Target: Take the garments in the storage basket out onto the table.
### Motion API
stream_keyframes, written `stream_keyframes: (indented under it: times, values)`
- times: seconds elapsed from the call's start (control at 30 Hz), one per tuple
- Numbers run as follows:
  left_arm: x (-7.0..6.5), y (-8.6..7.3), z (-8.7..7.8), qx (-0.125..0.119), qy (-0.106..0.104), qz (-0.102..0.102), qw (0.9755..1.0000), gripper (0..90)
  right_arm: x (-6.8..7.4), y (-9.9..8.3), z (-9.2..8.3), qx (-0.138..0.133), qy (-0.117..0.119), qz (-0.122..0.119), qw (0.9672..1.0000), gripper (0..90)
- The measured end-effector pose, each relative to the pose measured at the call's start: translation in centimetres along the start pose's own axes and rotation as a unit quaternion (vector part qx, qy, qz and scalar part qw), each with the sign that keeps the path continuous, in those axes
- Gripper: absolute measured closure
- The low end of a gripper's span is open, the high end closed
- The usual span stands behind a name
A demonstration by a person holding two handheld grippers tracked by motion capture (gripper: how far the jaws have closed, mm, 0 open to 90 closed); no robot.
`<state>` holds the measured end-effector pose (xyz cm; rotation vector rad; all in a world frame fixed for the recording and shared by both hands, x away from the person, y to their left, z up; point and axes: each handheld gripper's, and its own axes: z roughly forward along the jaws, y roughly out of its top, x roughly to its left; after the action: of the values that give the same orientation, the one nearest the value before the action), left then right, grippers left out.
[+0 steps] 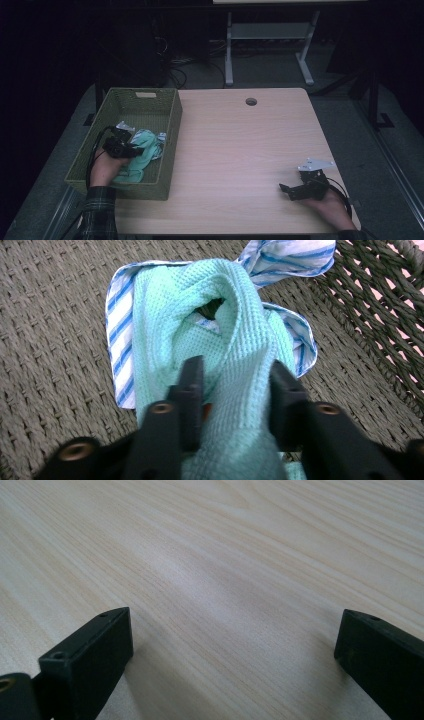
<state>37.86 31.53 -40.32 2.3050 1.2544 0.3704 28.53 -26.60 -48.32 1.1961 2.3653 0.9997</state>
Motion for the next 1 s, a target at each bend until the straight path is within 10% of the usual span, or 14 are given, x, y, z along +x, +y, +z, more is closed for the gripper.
stream_keyframes:
  times: [0.43,1.0]
  values:
    - [0.7,0.1,-2.3,-0.075,-0.047,-0.031,0.9956,87.1,0.0,0.0,0.0,0.000,0.000,0.000,1.0000,1.8]
    - [0.3,1.2,-6.7,-0.158,-0.050,-0.037,0.9855,87.1,0.0,0.0,0.0,0.000,0.000,0.000,1.0000,1.8]
